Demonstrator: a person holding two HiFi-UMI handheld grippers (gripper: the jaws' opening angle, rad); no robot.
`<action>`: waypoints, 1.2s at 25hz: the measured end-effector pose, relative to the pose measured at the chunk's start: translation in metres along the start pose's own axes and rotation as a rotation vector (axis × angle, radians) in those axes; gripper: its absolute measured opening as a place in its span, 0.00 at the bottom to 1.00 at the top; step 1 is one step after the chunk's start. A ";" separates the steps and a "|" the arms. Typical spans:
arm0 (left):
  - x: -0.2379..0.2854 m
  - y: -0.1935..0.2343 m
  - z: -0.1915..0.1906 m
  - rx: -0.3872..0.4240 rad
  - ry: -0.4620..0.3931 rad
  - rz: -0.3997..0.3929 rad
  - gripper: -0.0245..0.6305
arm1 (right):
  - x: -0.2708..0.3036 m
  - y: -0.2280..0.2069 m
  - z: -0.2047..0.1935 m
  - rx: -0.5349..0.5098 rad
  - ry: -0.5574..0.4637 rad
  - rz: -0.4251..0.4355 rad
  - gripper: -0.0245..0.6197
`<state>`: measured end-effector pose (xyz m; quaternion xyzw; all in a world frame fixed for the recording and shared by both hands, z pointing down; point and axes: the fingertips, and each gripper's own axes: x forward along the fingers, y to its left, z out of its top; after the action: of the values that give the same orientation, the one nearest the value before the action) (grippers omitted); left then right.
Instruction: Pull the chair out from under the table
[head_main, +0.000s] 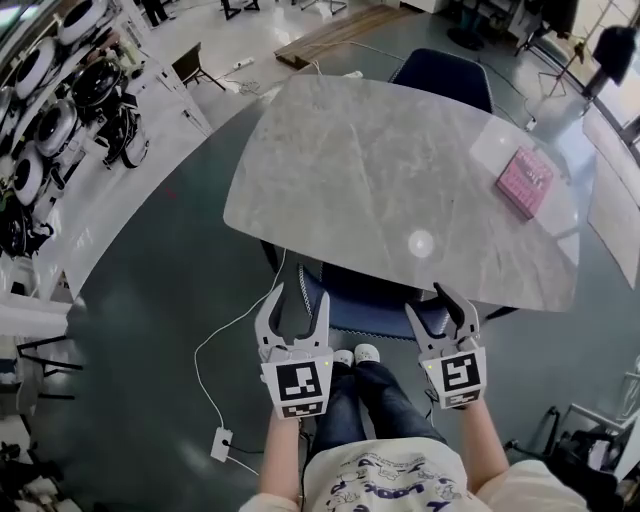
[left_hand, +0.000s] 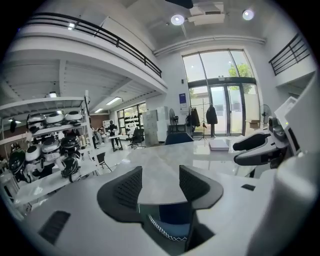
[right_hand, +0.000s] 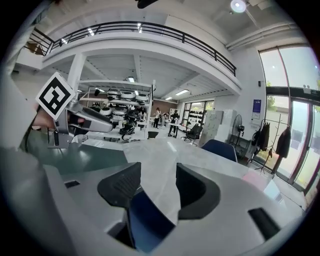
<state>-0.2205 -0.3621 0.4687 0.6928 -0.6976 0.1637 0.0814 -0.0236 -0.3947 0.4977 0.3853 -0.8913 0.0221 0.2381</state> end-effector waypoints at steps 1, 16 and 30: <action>0.004 -0.003 -0.002 0.012 0.007 -0.027 0.42 | -0.001 0.001 -0.004 -0.002 0.013 -0.010 0.40; 0.011 -0.078 -0.063 0.341 0.150 -0.486 0.42 | -0.023 0.027 -0.077 -0.148 0.195 0.026 0.40; 0.011 -0.125 -0.138 0.666 0.317 -0.728 0.44 | -0.006 0.049 -0.145 -0.298 0.446 0.122 0.42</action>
<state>-0.1128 -0.3235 0.6153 0.8457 -0.3006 0.4408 0.0128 0.0050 -0.3233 0.6306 0.2773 -0.8319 -0.0106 0.4806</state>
